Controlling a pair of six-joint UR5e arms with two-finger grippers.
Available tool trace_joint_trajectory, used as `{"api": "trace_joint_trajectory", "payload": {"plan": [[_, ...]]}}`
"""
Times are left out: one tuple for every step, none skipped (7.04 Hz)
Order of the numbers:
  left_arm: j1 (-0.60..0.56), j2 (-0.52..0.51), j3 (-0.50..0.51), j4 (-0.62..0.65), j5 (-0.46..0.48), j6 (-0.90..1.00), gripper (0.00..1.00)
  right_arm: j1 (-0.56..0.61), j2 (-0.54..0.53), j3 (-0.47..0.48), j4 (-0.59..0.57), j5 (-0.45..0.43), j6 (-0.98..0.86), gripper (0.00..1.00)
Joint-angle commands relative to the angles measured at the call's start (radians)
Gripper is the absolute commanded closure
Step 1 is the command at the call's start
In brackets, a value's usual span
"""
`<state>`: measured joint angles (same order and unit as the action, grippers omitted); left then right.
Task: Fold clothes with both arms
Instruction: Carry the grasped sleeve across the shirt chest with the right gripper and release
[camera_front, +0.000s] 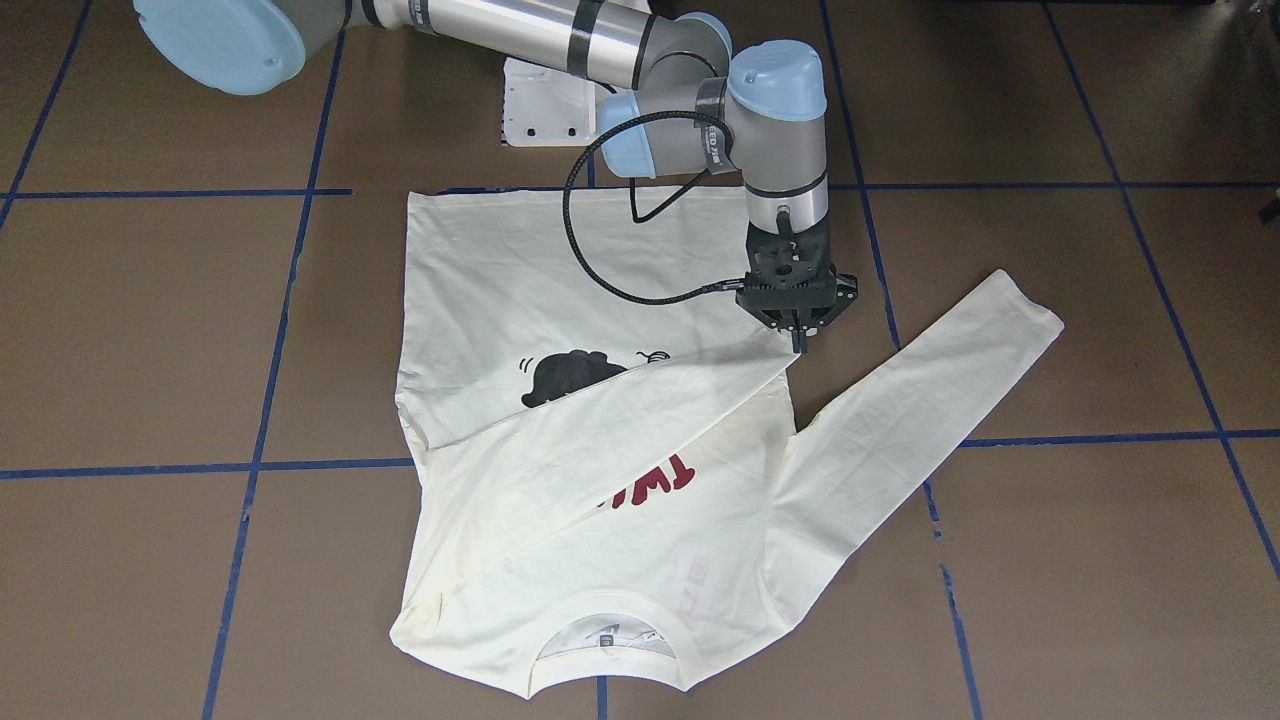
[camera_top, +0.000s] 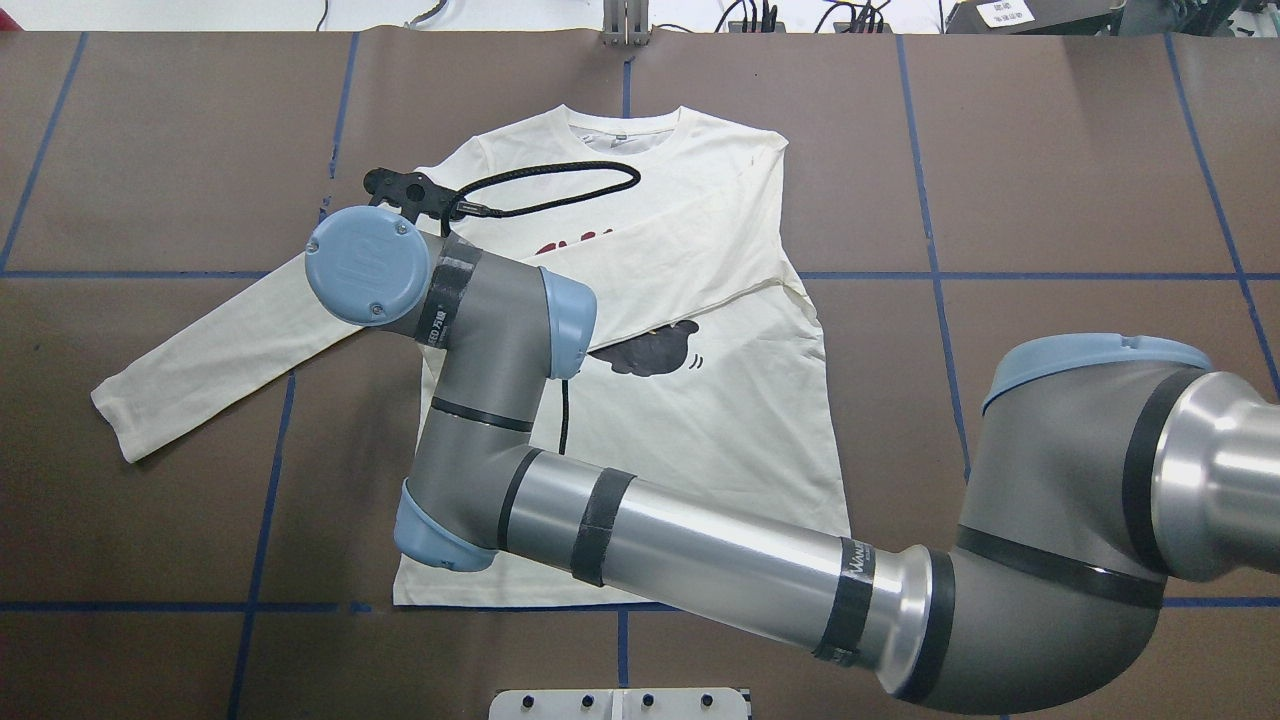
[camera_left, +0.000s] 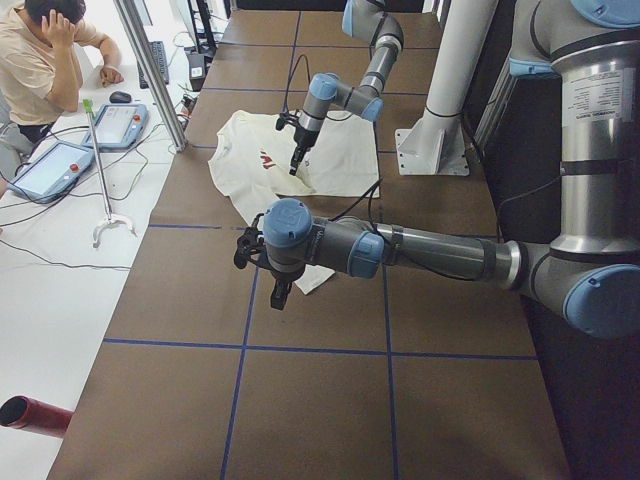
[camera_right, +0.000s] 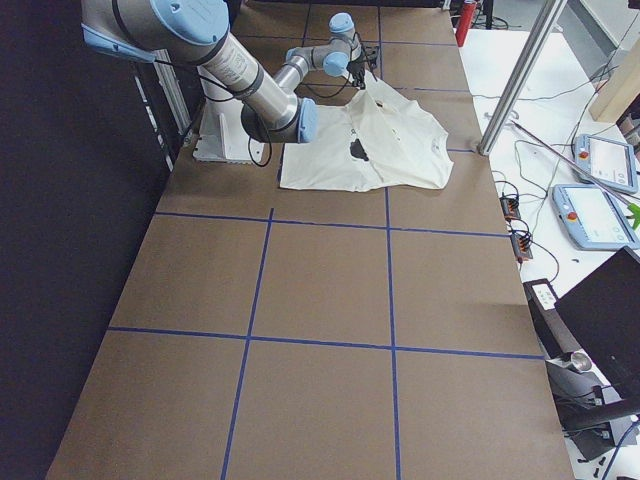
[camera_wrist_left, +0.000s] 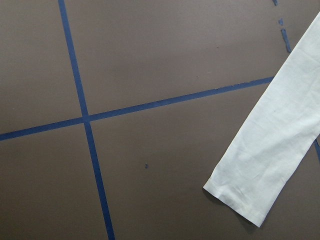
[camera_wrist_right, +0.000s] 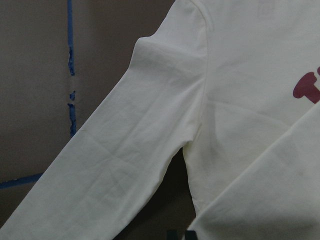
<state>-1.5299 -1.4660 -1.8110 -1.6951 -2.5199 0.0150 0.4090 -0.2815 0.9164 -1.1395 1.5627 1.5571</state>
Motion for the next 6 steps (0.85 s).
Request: {"api": "trace_joint_trajectory", "payload": {"plan": [[0.002,-0.002,0.007,-0.035,-0.028,-0.001,0.0,0.001,0.021,-0.03,0.004,-0.007,0.038,0.27],[0.005,-0.002,0.007,-0.037,-0.03,-0.003,0.0,0.005,0.022,-0.025,0.004,-0.007,0.055,0.21],[0.02,-0.005,0.01,-0.099,-0.019,-0.007,0.0,0.045,0.006,0.011,-0.002,0.032,0.086,0.22],[0.068,-0.011,0.021,-0.168,-0.016,-0.15,0.0,0.124,-0.121,0.145,-0.028,0.181,0.084,0.21],[0.145,-0.013,0.024,-0.26,0.028,-0.353,0.0,0.201,-0.33,0.365,-0.032,0.333,0.066,0.21],[0.228,-0.014,0.022,-0.326,0.039,-0.482,0.0,0.271,-0.475,0.519,-0.048,0.424,0.055,0.22]]}}
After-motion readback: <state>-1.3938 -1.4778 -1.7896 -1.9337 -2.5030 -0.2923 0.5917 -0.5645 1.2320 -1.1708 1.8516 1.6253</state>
